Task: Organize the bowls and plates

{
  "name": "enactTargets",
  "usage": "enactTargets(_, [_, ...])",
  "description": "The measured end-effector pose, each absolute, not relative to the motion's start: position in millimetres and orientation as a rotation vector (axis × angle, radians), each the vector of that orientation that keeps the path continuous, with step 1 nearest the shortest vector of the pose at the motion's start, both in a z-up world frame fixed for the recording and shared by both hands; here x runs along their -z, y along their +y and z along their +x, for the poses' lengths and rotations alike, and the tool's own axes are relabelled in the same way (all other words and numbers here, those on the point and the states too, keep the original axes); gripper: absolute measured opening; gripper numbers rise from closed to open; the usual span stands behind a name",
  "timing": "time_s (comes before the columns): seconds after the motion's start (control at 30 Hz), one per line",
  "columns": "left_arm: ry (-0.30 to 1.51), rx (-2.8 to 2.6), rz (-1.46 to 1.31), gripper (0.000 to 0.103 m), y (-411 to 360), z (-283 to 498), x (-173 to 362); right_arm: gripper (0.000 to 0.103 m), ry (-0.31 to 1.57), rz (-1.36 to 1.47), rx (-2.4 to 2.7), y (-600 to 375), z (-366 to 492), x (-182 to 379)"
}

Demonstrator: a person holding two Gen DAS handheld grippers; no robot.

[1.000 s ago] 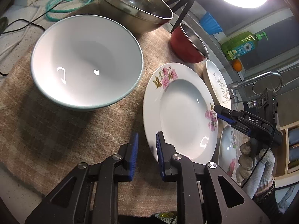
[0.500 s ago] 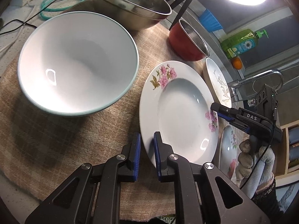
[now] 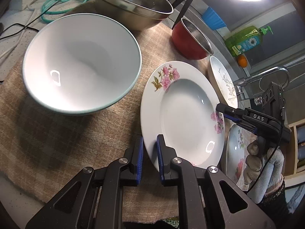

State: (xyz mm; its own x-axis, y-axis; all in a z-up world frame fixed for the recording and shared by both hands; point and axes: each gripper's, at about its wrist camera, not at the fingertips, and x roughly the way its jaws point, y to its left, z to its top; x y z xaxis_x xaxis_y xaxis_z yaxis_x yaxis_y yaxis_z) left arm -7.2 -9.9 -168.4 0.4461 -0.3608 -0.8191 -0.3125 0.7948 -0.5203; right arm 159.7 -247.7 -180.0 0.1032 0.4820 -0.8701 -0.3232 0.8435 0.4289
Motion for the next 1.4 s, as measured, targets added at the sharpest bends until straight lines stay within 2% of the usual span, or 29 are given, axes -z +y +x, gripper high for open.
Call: enactTargets(1.4, [1.17,0.054,-0.648,0.013,7,-42,168,0.023,1.342,0.093,-0.564,-238,95,180])
